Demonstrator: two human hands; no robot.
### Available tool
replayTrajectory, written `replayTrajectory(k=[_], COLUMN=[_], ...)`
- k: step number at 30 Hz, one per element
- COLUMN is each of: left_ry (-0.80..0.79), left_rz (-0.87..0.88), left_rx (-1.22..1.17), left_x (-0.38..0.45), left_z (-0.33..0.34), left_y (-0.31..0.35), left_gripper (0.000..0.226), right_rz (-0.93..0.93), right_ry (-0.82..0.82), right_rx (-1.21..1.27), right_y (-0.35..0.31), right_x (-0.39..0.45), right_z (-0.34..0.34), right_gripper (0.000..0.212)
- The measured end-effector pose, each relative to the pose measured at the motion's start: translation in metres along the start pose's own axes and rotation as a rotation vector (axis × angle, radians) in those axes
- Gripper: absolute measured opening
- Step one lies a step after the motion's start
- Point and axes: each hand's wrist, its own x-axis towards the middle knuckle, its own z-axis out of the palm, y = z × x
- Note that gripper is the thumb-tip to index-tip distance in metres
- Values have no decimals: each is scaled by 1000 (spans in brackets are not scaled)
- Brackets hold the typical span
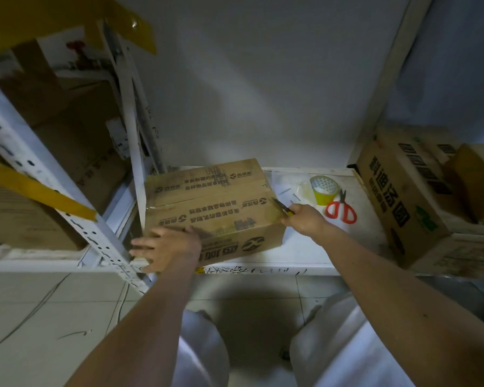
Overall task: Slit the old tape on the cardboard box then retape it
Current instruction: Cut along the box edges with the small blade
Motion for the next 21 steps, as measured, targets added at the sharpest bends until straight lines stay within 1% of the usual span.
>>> replayTrajectory(k=[3, 5, 9, 15, 21], left_ry=[35, 60, 63, 91, 92], left_rz=[46, 54, 80, 90, 110], left_rx=[22, -17, -43, -1, -55], left_x=[0, -3, -8, -11, -6], left_z=[-2, -5, -8, -7, -12], left_y=[-1, 1, 5, 7, 9], left_gripper=[80, 72, 61, 61, 58], right_rz=[34, 62, 129, 200, 203], right_ry=[10, 12, 25, 78, 110], right_rx=[26, 44, 155, 185, 205], right_y=[3, 5, 8, 9, 4], right_x=[-3, -5, -8, -6, -6], right_z=[0, -1, -2, -2, 0], right_gripper=[25, 28, 26, 20, 14])
